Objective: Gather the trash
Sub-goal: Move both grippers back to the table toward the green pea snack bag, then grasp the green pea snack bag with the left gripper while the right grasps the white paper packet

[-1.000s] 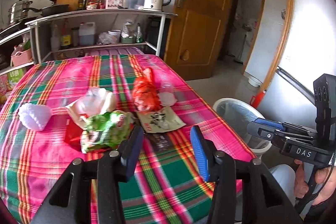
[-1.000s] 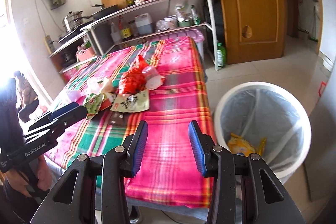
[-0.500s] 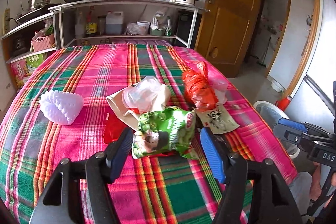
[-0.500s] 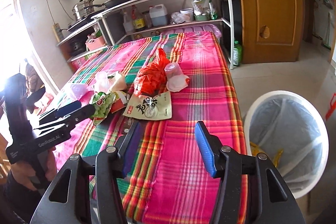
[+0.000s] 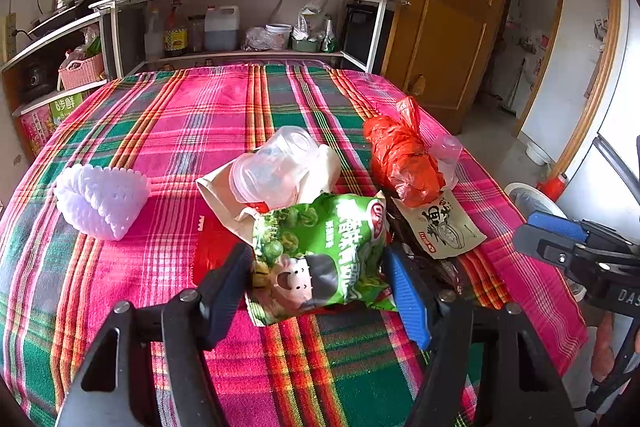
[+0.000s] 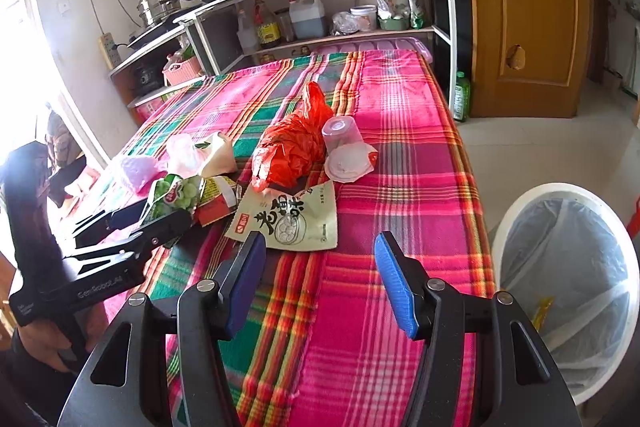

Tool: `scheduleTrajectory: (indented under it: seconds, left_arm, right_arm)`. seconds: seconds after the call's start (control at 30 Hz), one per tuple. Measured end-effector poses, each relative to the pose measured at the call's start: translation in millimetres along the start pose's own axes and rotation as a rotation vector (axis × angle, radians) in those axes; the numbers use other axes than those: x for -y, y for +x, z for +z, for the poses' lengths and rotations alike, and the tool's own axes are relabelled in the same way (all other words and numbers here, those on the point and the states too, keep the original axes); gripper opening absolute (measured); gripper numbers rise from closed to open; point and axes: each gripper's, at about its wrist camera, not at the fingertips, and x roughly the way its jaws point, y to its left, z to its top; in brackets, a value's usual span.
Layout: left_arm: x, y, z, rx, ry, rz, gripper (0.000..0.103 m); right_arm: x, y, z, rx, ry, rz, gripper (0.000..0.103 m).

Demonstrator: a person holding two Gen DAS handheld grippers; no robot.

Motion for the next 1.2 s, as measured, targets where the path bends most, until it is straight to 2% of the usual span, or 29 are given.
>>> scheduleTrajectory:
  seconds: [0.1, 0.2, 0.47, 0.63, 0.67, 0.7, 0.8, 0.87, 0.9, 1.2]
  left_arm:
    - [-4.9, -3.9, -0.2, 0.009, -0.022, -0.017, 0.062]
    - [-9.5, -8.0, 1.2, 0.019, -0.041, -0.032, 0.061]
    - [-15.8, -22.1, 3.0, 0.051, -0.051, -0.05, 0.06]
    - [-19.6, -24.6, 2.2, 0.056, -0.056, -0.052, 0.06]
    - [-20.4, -24.6, 2.4, 0.056, -0.058, -0.053, 0.06]
    - [-20.9, -24.6, 2.4, 0.056, -0.059, -0.053, 0.06]
    - [-21.8, -24.6, 2.1, 0.056, -0.06, -0.053, 0.06]
    - [-21.4, -25.5, 1.2, 0.056, -0.06, -0.053, 0.06]
    - [-21.1, -25.9, 1.1, 0.057, -0.059, -0.053, 0.06]
    - [-17.1, -32.0, 0.5, 0.063, -0.048, -0.052, 0.06]
  right_arm:
    - [-1.2, 10.6, 4.4, -0.015, -0.002, 0.006, 0.058]
    - [-4.1, 21.7, 10.5, -0.027, -0.009, 0.007, 0.058]
    - [-11.2, 61.2, 21.6, -0.101, -0.046, -0.044, 0.058]
    - [-15.8, 65.5, 24.5, -0.101, -0.072, -0.085, 0.057]
    - [-17.3, 65.5, 24.2, -0.101, -0.081, -0.096, 0.053]
    - [-19.0, 65.0, 23.7, -0.097, -0.089, -0.112, 0.042]
    - [-21.6, 63.0, 22.3, -0.093, -0.108, -0.13, 0.033]
    - [-23.6, 60.0, 20.3, -0.085, -0.117, -0.135, 0.023]
    - [-22.4, 59.8, 19.4, -0.088, -0.117, -0.14, 0.001]
    - [-14.3, 41.7, 13.3, -0.063, -0.072, -0.1, 0.001]
